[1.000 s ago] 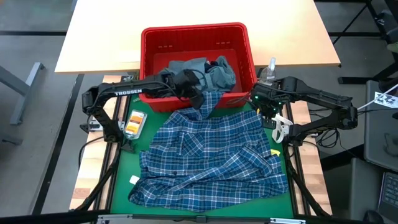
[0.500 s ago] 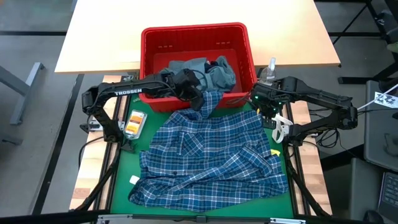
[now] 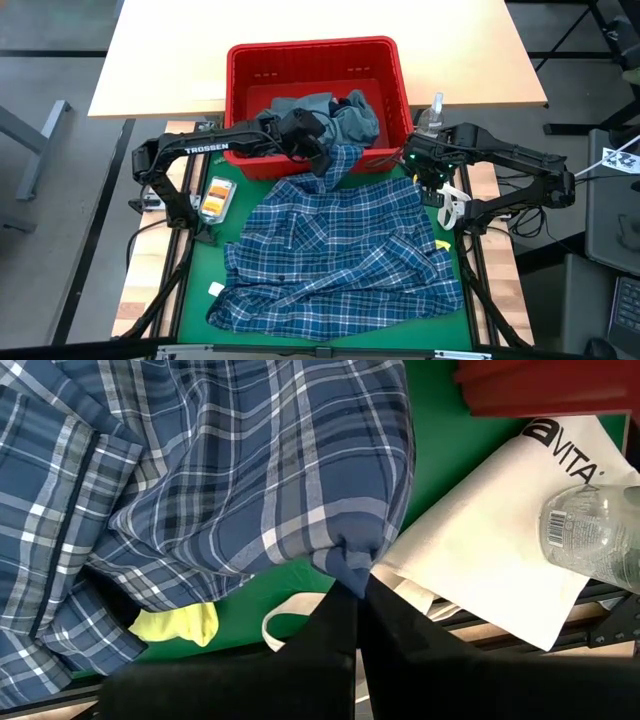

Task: Fold Laundry from Bin
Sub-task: Fold the blue shirt

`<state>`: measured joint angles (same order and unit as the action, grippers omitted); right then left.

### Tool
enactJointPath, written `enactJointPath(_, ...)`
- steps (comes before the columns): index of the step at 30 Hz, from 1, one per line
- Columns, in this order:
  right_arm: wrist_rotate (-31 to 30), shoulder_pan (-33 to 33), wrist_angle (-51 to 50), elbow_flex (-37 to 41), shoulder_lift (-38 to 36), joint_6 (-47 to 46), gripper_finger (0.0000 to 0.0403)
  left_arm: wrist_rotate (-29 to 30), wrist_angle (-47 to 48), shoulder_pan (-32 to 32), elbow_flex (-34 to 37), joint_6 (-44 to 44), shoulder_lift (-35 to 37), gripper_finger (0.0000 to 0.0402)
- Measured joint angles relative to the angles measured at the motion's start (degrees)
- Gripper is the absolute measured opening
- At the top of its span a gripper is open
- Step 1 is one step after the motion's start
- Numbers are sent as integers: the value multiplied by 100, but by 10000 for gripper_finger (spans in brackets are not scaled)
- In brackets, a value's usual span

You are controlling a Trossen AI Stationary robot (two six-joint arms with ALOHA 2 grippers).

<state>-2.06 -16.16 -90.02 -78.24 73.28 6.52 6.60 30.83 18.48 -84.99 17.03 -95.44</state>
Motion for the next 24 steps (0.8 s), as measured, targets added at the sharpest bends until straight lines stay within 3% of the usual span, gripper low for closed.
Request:
enactJointPath(5,-2,1,1,0,-3,-3,2,53,-25,17,-63,-488,99,2)
enactJointPath(12,-2,0,5,1,-188,-2,2,501,910,-90,-295,-1156,726,1)
enactJointPath(17,163,2,2,2,-469,-4,2,615,1534,-344,-301,-1275,1295,1)
enactJointPath(24,319,2,0,1,-1036,-162,2,896,1630,-699,-304,-1253,2142,0)
